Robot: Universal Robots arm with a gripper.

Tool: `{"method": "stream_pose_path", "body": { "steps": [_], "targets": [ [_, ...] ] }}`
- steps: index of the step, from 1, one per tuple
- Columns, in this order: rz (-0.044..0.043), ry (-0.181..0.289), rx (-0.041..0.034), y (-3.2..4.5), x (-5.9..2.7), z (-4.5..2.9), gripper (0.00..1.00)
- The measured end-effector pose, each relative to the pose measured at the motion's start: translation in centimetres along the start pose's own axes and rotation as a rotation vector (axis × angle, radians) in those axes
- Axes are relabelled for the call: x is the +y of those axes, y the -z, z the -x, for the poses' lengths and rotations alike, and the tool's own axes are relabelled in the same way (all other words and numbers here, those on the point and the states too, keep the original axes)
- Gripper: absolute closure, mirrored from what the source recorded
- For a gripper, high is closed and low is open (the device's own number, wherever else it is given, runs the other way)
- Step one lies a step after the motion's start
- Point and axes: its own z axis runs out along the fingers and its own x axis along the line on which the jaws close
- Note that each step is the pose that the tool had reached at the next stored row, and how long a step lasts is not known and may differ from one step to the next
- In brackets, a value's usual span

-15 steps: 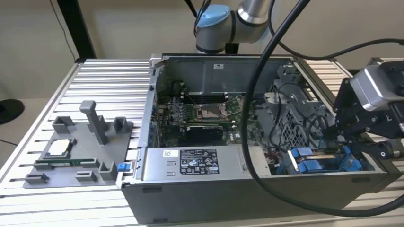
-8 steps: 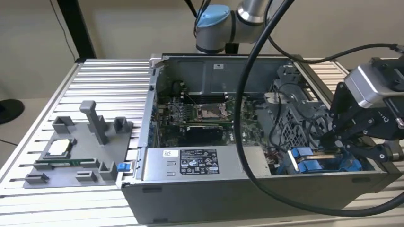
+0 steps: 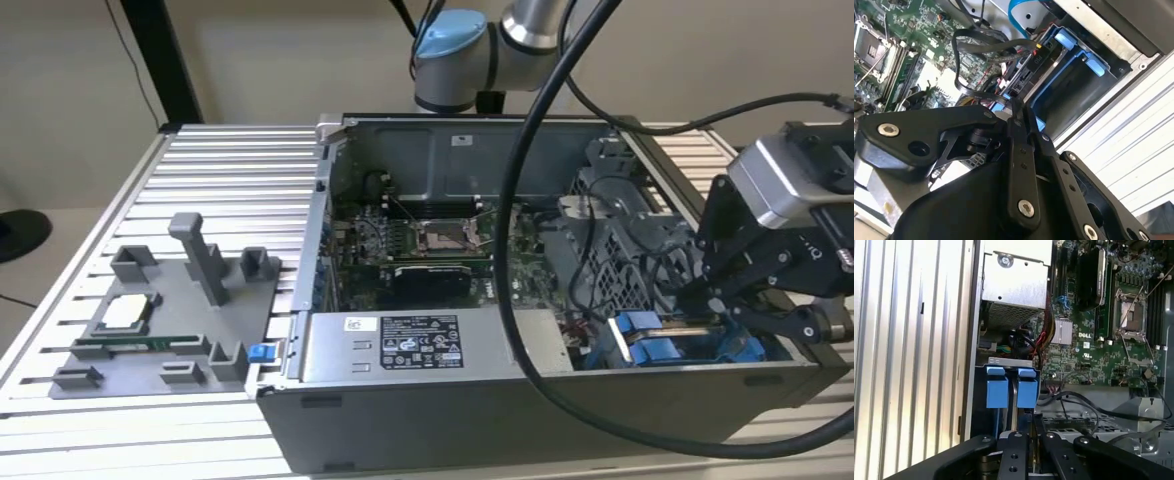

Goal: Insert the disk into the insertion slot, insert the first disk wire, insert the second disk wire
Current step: 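Insert the second disk wire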

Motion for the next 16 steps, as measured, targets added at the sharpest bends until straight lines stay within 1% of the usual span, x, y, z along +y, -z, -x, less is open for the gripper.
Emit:
{"method": "stream_pose_path", "body": {
  "steps": [1,2,3,4,5,7,8,10,12,14,16],
  "targets": [
    [0.0,0.0,0.0009,-0.01,0.0,0.0,1.0],
    [0.0002,0.0,0.0042,0.01,0.0,0.01,1.0],
    [0.0006,-0.001,0.0114,0.01,0.0,0.01,1.0],
    [0.0011,-0.002,0.0191,0.0,0.0,0.0,1.0],
    [0.0017,-0.003,0.0286,-0.01,0.01,0.0,1.0],
    [0.0027,-0.005,0.0526,-0.04,0.0,0.0,1.0],
    [0.003,-0.006,0.0593,-0.07,-0.01,0.02,1.0],
    [0.0027,-0.006,0.0644,-0.15,-0.02,0.21,1.0],
    [0.0004,-0.006,0.0651,-0.24,-0.05,0.47,1.0],
    [-0.0037,-0.005,0.0665,-0.33,-0.08,0.67,1.0],
    [-0.0095,-0.004,0.07,-0.45,-0.12,0.81,1.0]
  ]
}}
